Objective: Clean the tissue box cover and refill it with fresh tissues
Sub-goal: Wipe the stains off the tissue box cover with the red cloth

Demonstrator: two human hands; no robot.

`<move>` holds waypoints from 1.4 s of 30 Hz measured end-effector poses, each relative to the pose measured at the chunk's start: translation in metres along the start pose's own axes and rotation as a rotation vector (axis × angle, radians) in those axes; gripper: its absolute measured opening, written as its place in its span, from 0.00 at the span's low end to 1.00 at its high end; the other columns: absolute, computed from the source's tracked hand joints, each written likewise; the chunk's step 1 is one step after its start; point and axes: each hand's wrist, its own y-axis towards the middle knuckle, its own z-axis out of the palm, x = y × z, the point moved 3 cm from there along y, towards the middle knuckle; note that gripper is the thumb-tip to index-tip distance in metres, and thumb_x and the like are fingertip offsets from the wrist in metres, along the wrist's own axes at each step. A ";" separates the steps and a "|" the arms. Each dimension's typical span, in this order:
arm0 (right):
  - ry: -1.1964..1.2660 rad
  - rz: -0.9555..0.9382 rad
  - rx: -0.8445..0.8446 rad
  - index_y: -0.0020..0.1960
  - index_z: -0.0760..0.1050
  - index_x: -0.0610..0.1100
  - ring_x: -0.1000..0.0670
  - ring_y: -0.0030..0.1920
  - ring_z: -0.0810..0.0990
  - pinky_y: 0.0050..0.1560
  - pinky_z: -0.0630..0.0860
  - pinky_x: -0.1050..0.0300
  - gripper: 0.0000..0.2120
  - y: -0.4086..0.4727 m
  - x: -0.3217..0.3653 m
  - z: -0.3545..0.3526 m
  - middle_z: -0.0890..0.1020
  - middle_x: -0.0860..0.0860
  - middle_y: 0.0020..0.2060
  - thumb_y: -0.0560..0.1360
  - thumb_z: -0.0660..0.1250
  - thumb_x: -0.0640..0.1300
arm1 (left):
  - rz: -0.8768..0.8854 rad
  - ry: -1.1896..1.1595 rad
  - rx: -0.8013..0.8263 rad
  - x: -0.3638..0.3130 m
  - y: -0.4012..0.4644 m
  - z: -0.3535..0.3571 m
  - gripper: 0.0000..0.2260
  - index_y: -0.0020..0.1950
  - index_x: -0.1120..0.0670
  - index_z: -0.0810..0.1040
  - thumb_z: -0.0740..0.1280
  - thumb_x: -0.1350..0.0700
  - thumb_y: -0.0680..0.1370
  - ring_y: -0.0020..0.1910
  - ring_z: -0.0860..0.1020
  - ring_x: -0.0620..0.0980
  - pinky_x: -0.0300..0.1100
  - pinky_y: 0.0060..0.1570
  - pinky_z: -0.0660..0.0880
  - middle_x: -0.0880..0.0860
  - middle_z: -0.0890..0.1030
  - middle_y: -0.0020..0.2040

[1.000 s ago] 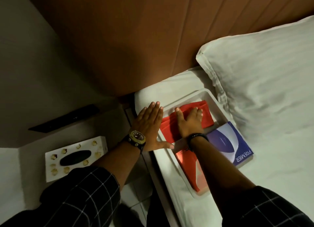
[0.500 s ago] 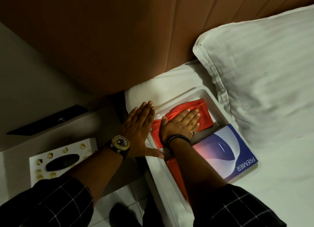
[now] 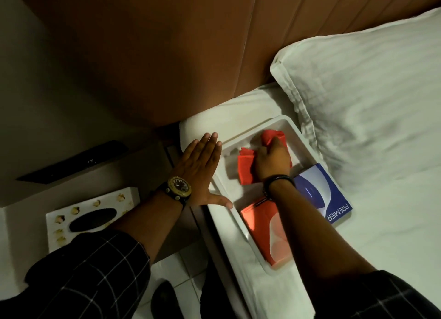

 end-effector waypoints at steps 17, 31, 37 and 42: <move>0.392 -0.319 0.174 0.70 0.71 0.50 0.51 0.63 0.77 0.66 0.72 0.45 0.24 -0.200 0.087 0.104 0.79 0.51 0.62 0.74 0.59 0.46 | -0.348 0.029 0.167 0.208 -0.275 0.039 0.62 0.76 0.62 0.43 0.47 0.18 0.59 0.76 0.45 0.63 0.55 0.74 0.41 0.63 0.46 0.78; -0.355 -0.680 0.493 0.77 0.52 0.38 0.40 0.77 0.51 0.76 0.50 0.47 0.37 -0.221 0.000 0.360 0.54 0.40 0.77 0.74 0.46 0.58 | -0.481 -0.028 0.219 0.288 -0.298 0.177 0.64 0.76 0.56 0.34 0.67 0.25 0.59 0.77 0.37 0.56 0.49 0.71 0.34 0.56 0.36 0.78; -0.639 -0.802 0.301 0.77 0.48 0.41 0.44 0.76 0.39 0.73 0.36 0.46 0.40 -0.221 -0.003 0.386 0.44 0.45 0.75 0.75 0.40 0.67 | -0.556 -0.079 0.240 0.307 -0.306 0.190 0.64 0.77 0.56 0.43 0.69 0.25 0.55 0.77 0.51 0.57 0.51 0.75 0.49 0.55 0.50 0.78; -0.720 -0.792 0.261 0.78 0.48 0.41 0.44 0.77 0.41 0.75 0.40 0.44 0.38 -0.206 -0.005 0.401 0.44 0.45 0.76 0.76 0.37 0.65 | -0.606 -0.109 0.156 0.294 -0.305 0.192 0.63 0.77 0.57 0.48 0.70 0.26 0.54 0.75 0.56 0.56 0.49 0.74 0.54 0.55 0.56 0.77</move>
